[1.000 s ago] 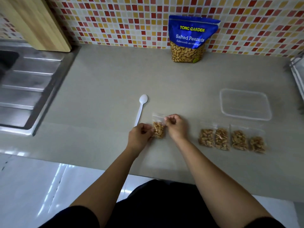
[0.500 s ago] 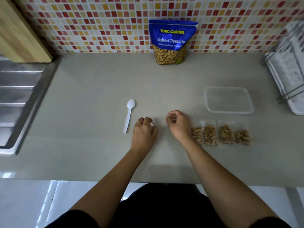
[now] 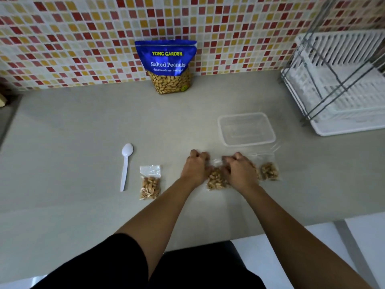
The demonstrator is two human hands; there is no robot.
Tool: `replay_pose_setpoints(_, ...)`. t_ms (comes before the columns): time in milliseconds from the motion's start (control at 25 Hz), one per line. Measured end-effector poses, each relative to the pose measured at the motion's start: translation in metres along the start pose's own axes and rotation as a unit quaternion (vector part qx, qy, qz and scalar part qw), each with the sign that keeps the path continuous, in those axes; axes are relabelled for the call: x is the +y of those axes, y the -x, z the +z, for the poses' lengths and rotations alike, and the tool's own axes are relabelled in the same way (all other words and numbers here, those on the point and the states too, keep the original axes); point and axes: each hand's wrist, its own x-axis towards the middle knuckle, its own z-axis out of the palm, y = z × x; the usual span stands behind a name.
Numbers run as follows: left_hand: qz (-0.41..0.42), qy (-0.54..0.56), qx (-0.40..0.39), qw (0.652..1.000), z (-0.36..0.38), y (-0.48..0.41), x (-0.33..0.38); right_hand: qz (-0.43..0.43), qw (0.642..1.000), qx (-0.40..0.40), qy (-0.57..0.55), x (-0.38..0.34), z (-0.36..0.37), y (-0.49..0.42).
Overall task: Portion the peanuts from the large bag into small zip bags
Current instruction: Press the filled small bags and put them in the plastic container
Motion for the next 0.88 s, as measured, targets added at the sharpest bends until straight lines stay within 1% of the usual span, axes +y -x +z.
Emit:
replay_pose_setpoints(80, -0.011, -0.004, 0.001, 1.0, -0.003, -0.001, 0.001, -0.011, 1.0, -0.007, -0.001, -0.002, 0.001, -0.003)
replay_pose_setpoints(160, -0.003, -0.001, 0.015, 1.0, -0.007, 0.002, 0.001, -0.019, 1.0, -0.007, -0.008, -0.005, 0.001, -0.005)
replay_pose_setpoints(200, 0.004, 0.017, 0.026, 1.0, -0.008, 0.005, 0.0, -0.028, 0.999, 0.002, -0.02, -0.006, 0.001, -0.005)
replay_pose_setpoints(240, 0.009, 0.05, 0.04, 0.998, -0.01, 0.009, -0.001, -0.047, 0.998, 0.028, -0.043, -0.008, 0.001, -0.005)
replay_pose_setpoints(320, 0.008, 0.136, 0.063, 0.989, -0.017, 0.016, -0.005, -0.073, 0.986, 0.083, -0.127, -0.013, 0.002, -0.003)
replay_pose_setpoints(360, 0.009, 0.167, 0.07, 0.983, -0.023, 0.02, -0.006, -0.066, 0.977, 0.091, -0.182, -0.017, 0.002, -0.003)
replay_pose_setpoints(440, 0.007, 0.203, 0.078, 0.976, -0.034, 0.024, -0.012, -0.017, 0.955, 0.066, -0.288, -0.031, 0.004, -0.001)
replay_pose_setpoints(480, 0.003, 0.217, 0.08, 0.973, -0.041, 0.026, -0.014, 0.011, 0.938, 0.06, -0.341, -0.038, 0.006, -0.001)
replay_pose_setpoints(560, -0.006, 0.248, 0.078, 0.966, -0.057, 0.031, -0.018, 0.048, 0.887, 0.073, -0.454, -0.053, 0.01, 0.001)
replay_pose_setpoints(680, -0.01, 0.3, 0.052, 0.953, -0.081, 0.038, -0.022, 0.099, 0.792, 0.082, -0.596, -0.08, 0.011, 0.005)
replay_pose_setpoints(760, -0.003, 0.306, 0.044, 0.951, -0.094, 0.043, -0.022, 0.119, 0.736, 0.084, -0.661, -0.098, 0.009, 0.01)
replay_pose_setpoints(800, -0.002, 0.302, 0.045, 0.952, -0.099, 0.045, -0.021, 0.123, 0.719, 0.084, -0.679, -0.105, 0.008, 0.01)
replay_pose_setpoints(880, 0.0, 0.291, 0.056, 0.955, -0.106, 0.047, -0.022, 0.121, 0.703, 0.087, -0.695, -0.115, 0.007, 0.009)
